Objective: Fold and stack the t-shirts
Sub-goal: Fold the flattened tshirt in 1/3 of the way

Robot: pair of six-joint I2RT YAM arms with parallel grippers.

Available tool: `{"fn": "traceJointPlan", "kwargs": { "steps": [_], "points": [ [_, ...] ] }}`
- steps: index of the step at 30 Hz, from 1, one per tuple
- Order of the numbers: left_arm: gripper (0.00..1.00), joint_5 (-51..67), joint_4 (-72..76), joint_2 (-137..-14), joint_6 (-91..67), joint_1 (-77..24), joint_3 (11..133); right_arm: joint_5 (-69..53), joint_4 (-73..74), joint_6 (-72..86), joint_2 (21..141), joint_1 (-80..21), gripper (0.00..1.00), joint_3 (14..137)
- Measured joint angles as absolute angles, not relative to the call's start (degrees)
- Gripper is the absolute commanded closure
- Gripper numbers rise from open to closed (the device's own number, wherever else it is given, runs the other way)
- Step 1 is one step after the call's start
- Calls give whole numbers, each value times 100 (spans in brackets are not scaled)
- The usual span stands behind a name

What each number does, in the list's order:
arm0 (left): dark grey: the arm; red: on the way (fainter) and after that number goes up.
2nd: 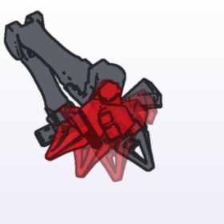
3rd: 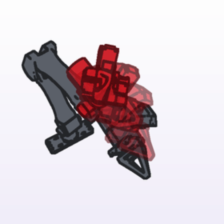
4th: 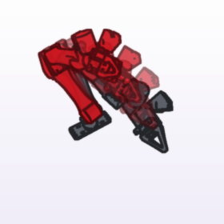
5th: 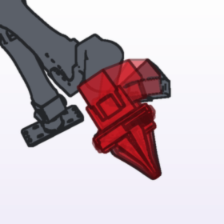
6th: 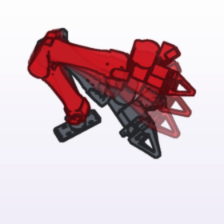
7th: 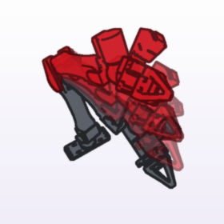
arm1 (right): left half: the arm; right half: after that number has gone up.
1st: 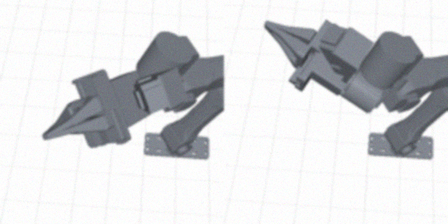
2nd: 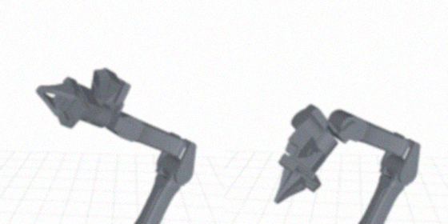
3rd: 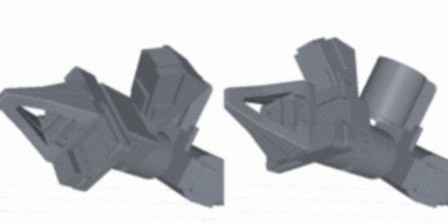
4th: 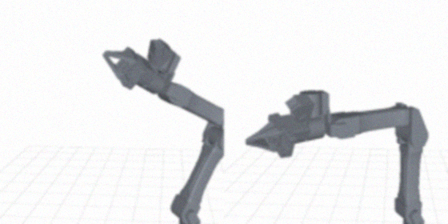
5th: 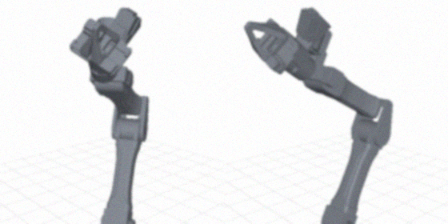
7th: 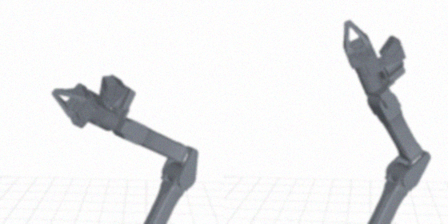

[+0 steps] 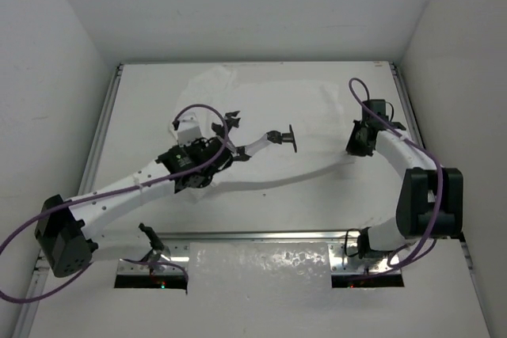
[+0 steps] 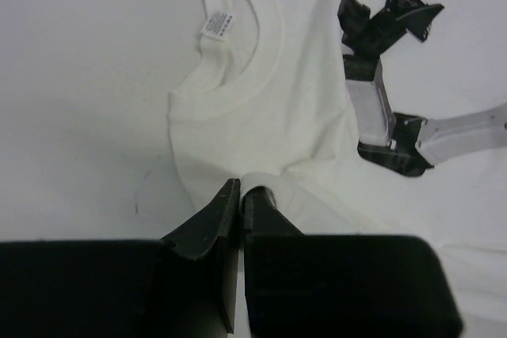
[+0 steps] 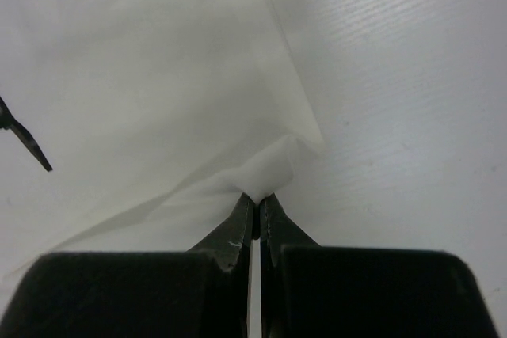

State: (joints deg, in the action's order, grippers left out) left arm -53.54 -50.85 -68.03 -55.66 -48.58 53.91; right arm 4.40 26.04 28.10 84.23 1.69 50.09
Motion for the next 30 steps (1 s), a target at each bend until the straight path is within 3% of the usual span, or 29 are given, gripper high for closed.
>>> {"fn": "traceJointPlan", "kwargs": {
  "steps": [4,11,16,23,30],
  "points": [
    [100,-4853,-4327,-7118,-4853,-4060,5485,421,2668,2757,8897,169,100,5446],
    [100,-4829,-3771,-8471,-4053,-3778,6744,226,2716,2657,9356,169,100,5999],
    [100,-4790,-3638,-9037,-3813,-3632,6845,119,2711,2565,9725,169,100,6259],
    [100,-5146,-3686,-9526,-3625,-3374,7194,78,2818,2523,10173,169,100,6683],
    [100,-5496,-2659,-9686,-2543,-3035,7450,75,2908,2438,10530,169,100,7192]
  ]
}}
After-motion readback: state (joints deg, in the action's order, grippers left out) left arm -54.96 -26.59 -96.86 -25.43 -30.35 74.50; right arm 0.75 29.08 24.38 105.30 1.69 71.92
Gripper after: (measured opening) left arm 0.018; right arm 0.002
